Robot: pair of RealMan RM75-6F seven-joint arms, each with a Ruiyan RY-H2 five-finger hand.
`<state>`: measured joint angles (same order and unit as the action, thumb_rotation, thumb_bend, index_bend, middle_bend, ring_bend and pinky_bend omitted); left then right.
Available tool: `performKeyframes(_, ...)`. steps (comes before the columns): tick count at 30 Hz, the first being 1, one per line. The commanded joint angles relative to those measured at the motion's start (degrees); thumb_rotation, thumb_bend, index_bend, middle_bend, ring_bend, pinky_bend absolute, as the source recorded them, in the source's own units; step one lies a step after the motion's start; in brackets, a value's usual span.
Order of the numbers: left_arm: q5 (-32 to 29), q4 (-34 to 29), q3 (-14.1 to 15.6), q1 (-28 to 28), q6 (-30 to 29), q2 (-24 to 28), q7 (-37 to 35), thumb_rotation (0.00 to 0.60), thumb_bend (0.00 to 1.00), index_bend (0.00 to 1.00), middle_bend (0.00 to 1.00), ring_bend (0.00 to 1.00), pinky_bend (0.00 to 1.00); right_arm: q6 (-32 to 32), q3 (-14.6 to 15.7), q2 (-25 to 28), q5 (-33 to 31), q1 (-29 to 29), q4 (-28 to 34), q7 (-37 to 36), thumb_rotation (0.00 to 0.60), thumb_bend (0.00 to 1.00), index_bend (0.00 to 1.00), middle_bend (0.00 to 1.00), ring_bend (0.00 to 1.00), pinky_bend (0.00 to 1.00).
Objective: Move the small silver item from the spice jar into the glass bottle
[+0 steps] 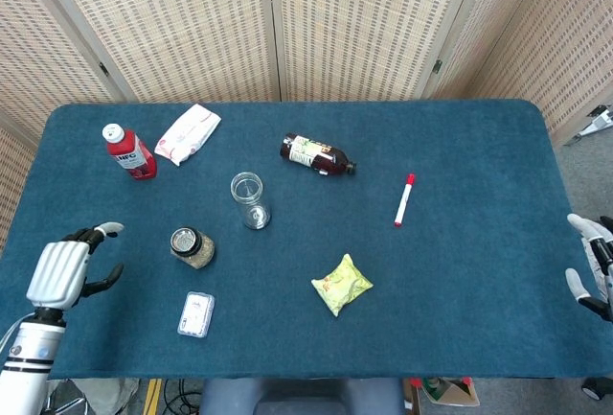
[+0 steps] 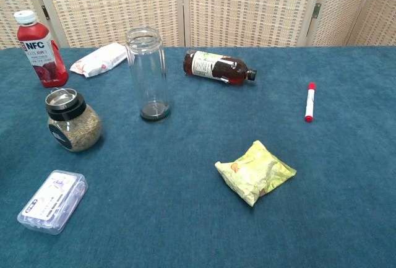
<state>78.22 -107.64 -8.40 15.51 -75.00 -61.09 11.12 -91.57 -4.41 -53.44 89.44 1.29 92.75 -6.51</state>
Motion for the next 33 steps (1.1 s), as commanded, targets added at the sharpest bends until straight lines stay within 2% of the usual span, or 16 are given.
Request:
performKeyframes(1,-0.6,1.6,-0.9,3.1,3.9,1.1,-0.9,0.600,0.33,0.28,0.34,0.35,0.42,0.2,0.0,0.2,-0.1,0.0,0.5,0.3,0.600,0.37,0.16,0.22,0.10,0.21)
performKeyframes(4,-1.3,3.4,-1.7,5.5,7.0,0.9,-1.7,0.600,0.33,0.29,0.34,0.37,0.43,0.4,0.1,0.4,-0.2,-0.1,0.9,0.7,0.600,0.37,0.16,0.22,0.10,0.21)
performKeyframes(6,-1.9,4.7,-2.1,7.2,9.4,0.8,-2.1,0.600,0.33,0.30,0.34,0.41,0.47,0.2,0.2,0.5,-0.1,-0.1,1.2,0.9,0.600,0.37,0.16,0.22,0.10,0.21)
performKeyframes(9,-2.2,6.5,-2.4,9.5,12.4,0.7,-2.2,0.600,0.33,0.30,0.42,0.49,0.65,0.0,0.2,0.5,0.0,-0.3,1.4,1.0,0.600,0.37,0.16,0.22,0.10,0.21)
performKeyframes(13,-2.2,8.9,-2.6,12.1,15.1,-0.1,-2.2,0.600,0.33,0.34,0.62,0.65,0.91,0.1,0.4,0.5,-0.1,-0.5,1.5,1.1,0.600,0.37,0.16,0.22,0.10,0.21)
performKeyframes(15,-2.3,10.0,-2.6,13.5,16.9,-0.6,-2.3,0.600,0.33,0.37,0.70,0.73,0.99,0.2,0.4,0.5,-0.2,-0.4,1.5,1.2,0.600,0.37,0.16,0.22,0.10,0.21)
performKeyframes(20,-3.0,12.7,-2.7,16.4,20.0,-2.4,-2.3,0.600,0.33,0.45,0.83,0.83,1.00,0.4,0.3,0.4,-0.1,-0.3,1.4,1.1,0.600,0.37,0.16,0.22,0.10,0.21)
performKeyframes(26,-3.8,14.5,-2.3,18.9,22.4,-4.3,-1.7,0.600,0.33,0.47,0.86,0.85,1.00,0.5,0.4,0.2,-0.5,-0.4,1.0,0.9,0.600,0.37,0.16,0.22,0.10,0.21)
performKeyframes(33,-5.7,13.8,-1.6,20.6,23.8,-5.0,0.8,0.600,0.33,0.47,0.86,0.85,1.00,0.3,0.4,0.1,-0.9,-0.8,0.4,0.3,0.600,0.37,0.16,0.22,0.10,0.21)
